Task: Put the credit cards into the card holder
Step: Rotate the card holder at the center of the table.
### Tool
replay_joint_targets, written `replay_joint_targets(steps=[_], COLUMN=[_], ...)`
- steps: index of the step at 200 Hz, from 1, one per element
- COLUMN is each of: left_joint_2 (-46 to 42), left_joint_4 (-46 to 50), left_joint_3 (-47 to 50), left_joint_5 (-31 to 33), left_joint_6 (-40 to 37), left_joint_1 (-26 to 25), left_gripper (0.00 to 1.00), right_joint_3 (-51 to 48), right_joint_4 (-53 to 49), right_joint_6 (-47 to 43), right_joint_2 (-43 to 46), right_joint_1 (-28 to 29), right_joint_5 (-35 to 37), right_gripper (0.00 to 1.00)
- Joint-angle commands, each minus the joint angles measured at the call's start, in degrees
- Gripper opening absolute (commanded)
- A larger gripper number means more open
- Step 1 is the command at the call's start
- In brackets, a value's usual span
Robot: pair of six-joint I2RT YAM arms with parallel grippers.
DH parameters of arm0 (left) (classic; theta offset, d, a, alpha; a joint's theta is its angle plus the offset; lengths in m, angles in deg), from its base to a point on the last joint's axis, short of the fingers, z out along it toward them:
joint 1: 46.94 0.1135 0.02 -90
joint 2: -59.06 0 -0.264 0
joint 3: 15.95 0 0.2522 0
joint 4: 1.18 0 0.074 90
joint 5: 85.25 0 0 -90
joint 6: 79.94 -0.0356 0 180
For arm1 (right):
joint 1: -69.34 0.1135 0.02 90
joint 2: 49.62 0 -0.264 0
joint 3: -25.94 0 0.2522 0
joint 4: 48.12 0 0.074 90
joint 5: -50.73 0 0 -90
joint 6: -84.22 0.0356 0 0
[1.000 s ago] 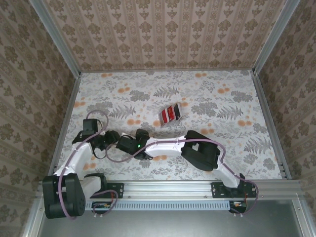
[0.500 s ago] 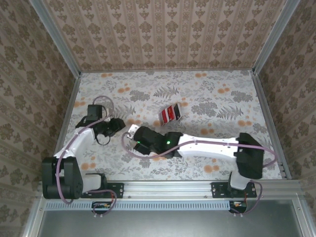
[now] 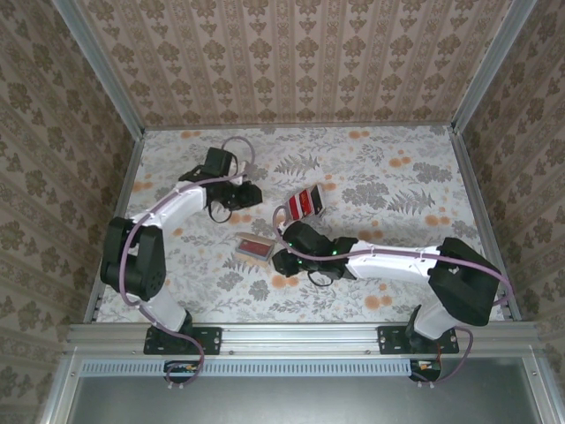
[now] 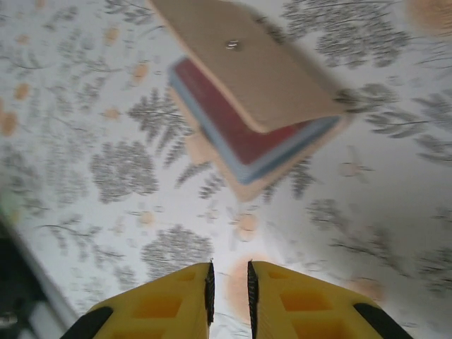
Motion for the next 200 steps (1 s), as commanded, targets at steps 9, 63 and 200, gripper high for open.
replay_joint_targets(steps=[9,63,200], left_joint_2=[0.91,0.61,-0.63], left_joint_4=[2.03,-1.10,-5.07], left_joint_3=[5.94,13.69,20.67], left_joint_5=[0.07,1.46,2.18], left_joint_6=[-1.96,-0.93,1.74], left_joint_1=[0.40,1.03,2.86], left_gripper=[0.22,0.20,0.19], right_joint_3=[-0.79,1.65,10.58], right_joint_4=[8.80,21.88,10.44], right_joint_6=[9.68,17.71,5.98], right_joint_2=[-7.29,-19.86,-19.25], right_joint_1=[0.67,-0.38,-11.75], right_joint_5=[-5.54,-8.18,-11.95], right_gripper=[0.23,0.20,0.32])
